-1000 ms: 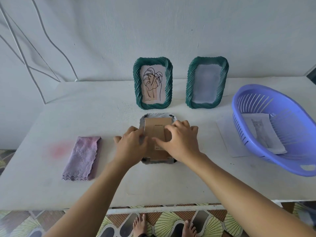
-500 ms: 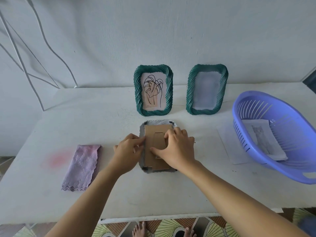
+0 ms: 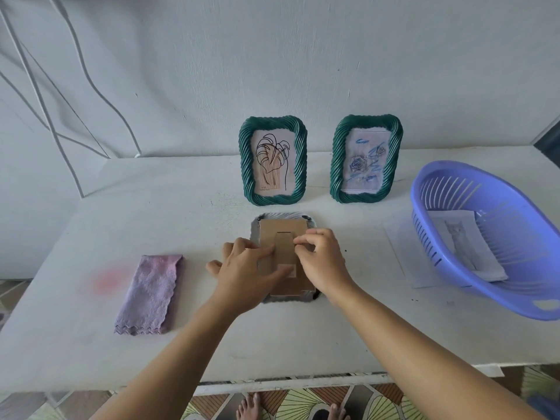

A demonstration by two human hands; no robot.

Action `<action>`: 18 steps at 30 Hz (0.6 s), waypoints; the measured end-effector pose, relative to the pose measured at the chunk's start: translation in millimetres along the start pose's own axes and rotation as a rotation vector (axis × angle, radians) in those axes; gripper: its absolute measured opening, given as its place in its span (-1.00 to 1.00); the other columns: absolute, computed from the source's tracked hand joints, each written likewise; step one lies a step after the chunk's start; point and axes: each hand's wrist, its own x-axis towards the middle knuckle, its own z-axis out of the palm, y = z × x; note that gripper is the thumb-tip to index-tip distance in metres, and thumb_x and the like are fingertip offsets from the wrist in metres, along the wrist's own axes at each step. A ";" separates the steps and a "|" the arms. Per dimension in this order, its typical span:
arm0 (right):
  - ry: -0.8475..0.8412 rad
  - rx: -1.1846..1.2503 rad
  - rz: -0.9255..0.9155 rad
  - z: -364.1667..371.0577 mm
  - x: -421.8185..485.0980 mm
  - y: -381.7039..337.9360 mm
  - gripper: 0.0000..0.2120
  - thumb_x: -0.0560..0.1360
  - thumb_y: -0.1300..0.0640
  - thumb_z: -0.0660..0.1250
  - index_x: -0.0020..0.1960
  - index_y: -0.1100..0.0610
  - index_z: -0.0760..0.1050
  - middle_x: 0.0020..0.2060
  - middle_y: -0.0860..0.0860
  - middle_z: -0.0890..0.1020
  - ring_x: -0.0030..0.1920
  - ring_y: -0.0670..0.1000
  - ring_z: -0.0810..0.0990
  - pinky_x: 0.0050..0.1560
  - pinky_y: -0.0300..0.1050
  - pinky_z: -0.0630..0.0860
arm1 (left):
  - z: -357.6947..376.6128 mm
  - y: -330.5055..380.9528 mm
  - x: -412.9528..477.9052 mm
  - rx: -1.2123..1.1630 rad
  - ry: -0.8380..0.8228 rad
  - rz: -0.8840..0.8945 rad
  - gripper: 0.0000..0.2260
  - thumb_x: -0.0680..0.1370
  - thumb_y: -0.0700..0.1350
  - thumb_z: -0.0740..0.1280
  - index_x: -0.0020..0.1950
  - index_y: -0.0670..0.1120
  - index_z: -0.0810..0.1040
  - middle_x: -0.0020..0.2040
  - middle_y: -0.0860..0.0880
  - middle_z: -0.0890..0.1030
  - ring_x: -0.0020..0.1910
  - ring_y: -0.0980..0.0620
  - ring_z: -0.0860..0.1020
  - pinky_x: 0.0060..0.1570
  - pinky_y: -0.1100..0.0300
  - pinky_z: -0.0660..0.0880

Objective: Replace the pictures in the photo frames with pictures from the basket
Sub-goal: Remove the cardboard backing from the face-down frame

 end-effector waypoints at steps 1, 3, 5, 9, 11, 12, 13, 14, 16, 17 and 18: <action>0.009 0.036 -0.001 -1.8 -0.3 -0.3 -0.84 0.54 0.15 0.31 -0.01 0.01 0.67 0.12 -0.08 0.43 0.24 -0.03 0.47 0.33 0.13 0.37 | 0.1 2.8 -1.9 -0.004 0.013 0.006 -0.50 0.42 0.44 0.29 0.29 0.28 0.52 0.18 0.12 0.38 0.27 0.06 0.23 0.22 -0.07 0.22; 0.028 0.103 -0.016 -6.3 -1.0 -1.3 -0.80 0.53 0.20 0.30 -0.06 0.02 0.70 0.07 -0.09 0.52 0.16 -0.07 0.51 0.27 0.02 0.42 | 1.0 7.4 -6.0 -0.033 0.037 0.017 -0.48 0.41 0.41 0.32 0.33 0.28 0.47 0.21 0.13 0.35 0.29 0.06 0.22 0.26 -0.09 0.22; 0.066 0.192 -0.032 -11.4 -2.5 -3.4 -0.78 0.51 0.26 0.31 -0.09 0.05 0.71 -0.05 -0.13 0.60 0.11 -0.10 0.55 0.17 -0.10 0.47 | 3.3 9.8 -9.8 -0.060 0.035 0.024 -0.43 0.40 0.41 0.32 0.36 0.23 0.46 0.24 0.12 0.35 0.30 0.06 0.23 0.27 -0.10 0.23; 0.136 0.380 -0.045 -19.1 -6.4 -5.4 -0.75 0.45 0.34 0.35 -0.07 0.02 0.66 -0.14 -0.19 0.66 -0.09 -0.22 0.60 0.01 -0.28 0.50 | 7.1 14.6 -16.5 -0.061 0.038 0.011 -0.34 0.40 0.45 0.31 0.41 0.15 0.42 0.28 0.12 0.36 0.32 0.08 0.24 0.21 -0.02 0.17; 0.145 0.465 -0.039 -21.4 -5.4 -3.9 -0.70 0.43 0.38 0.37 0.01 0.02 0.60 -0.09 -0.11 0.68 -0.08 -0.19 0.64 0.05 -0.20 0.56 | 5.3 19.2 -19.3 -0.058 0.038 0.001 -0.36 0.42 0.43 0.29 0.40 0.14 0.40 0.29 0.12 0.38 0.34 0.08 0.28 0.20 0.00 0.14; 0.130 0.513 -0.022 -22.7 -4.8 -4.1 -0.68 0.43 0.39 0.38 0.06 0.03 0.58 -0.07 -0.06 0.69 -0.06 -0.14 0.66 0.05 -0.17 0.58 | 4.1 20.8 -20.2 -0.052 0.037 0.004 -0.38 0.44 0.42 0.28 0.39 0.12 0.41 0.29 0.12 0.39 0.33 0.07 0.31 0.21 0.00 0.15; 0.110 0.557 -0.004 -24.5 -4.8 -5.7 -0.66 0.44 0.39 0.38 0.11 0.04 0.56 -0.07 -0.02 0.70 -0.05 -0.09 0.67 0.03 -0.16 0.60 | 2.2 22.0 -21.0 -0.050 0.036 0.012 -0.39 0.45 0.42 0.26 0.38 0.11 0.42 0.28 0.13 0.40 0.33 0.08 0.34 0.22 -0.02 0.16; 0.088 0.595 0.007 -26.3 -4.9 -7.8 -0.65 0.44 0.39 0.39 0.14 0.07 0.56 -0.08 0.01 0.71 -0.05 -0.05 0.68 -0.03 -0.17 0.60 | 0.2 22.2 -21.6 -0.054 0.035 0.024 -0.41 0.47 0.42 0.23 0.39 0.12 0.42 0.27 0.13 0.41 0.31 0.08 0.37 0.23 -0.03 0.18; 0.046 0.642 -0.022 -30.0 -7.0 -15.4 -0.69 0.44 0.42 0.38 0.09 0.12 0.60 -0.12 0.04 0.71 -0.10 -0.04 0.68 -0.17 -0.24 0.59 | -4.4 22.7 -22.5 -0.079 0.013 0.057 -0.42 0.50 0.43 0.16 0.42 0.16 0.39 0.28 0.14 0.43 0.31 0.09 0.40 0.26 -0.05 0.18; 0.025 0.652 -0.052 -31.2 -8.6 -19.8 -0.73 0.45 0.43 0.38 0.04 0.13 0.63 -0.14 0.04 0.71 -0.12 -0.05 0.67 -0.21 -0.25 0.59 | -6.9 23.2 -23.8 -0.097 -0.008 0.077 -0.42 0.50 0.44 0.13 0.43 0.19 0.38 0.30 0.16 0.43 0.31 0.10 0.40 0.28 -0.05 0.18; 0.005 0.668 -0.079 -31.4 -10.5 -24.7 -0.75 0.45 0.42 0.39 0.01 0.15 0.65 -0.15 0.05 0.71 -0.12 -0.04 0.68 -0.21 -0.21 0.60 | -9.5 23.9 -25.4 -0.113 -0.021 0.101 -0.42 0.48 0.47 0.11 0.42 0.24 0.37 0.31 0.17 0.43 0.31 0.12 0.40 0.30 -0.06 0.19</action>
